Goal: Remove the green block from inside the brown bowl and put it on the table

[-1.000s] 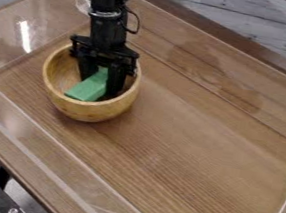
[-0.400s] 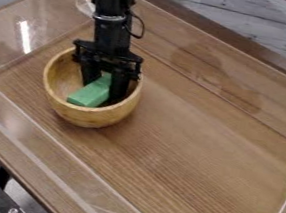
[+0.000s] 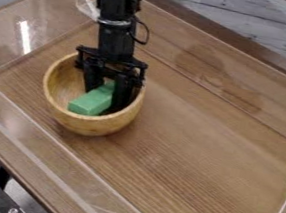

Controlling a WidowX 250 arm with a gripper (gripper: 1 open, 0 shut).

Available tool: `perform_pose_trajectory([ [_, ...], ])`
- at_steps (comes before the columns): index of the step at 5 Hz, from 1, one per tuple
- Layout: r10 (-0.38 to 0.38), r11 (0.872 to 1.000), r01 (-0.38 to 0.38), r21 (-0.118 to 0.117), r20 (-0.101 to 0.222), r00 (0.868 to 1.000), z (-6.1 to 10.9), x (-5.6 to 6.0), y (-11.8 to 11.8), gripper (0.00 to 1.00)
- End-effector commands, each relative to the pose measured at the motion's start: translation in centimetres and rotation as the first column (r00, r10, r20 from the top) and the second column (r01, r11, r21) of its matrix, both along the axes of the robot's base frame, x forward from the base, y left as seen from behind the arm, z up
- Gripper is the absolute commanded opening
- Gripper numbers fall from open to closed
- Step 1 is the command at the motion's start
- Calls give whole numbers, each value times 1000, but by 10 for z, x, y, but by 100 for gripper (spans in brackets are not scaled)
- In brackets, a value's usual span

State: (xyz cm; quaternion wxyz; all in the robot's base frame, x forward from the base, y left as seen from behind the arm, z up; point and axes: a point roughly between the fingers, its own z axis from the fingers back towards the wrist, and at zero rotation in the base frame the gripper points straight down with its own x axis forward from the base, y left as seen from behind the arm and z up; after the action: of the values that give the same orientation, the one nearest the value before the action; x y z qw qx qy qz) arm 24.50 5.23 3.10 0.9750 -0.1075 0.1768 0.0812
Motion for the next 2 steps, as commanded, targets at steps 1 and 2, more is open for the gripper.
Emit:
perform_pose_trajectory([
  [1, -8, 1000, 8, 1, 17, 1000, 12, 3, -7, 0],
  [2, -14, 1000, 14, -4, 3, 1000, 15, 2, -11, 0],
])
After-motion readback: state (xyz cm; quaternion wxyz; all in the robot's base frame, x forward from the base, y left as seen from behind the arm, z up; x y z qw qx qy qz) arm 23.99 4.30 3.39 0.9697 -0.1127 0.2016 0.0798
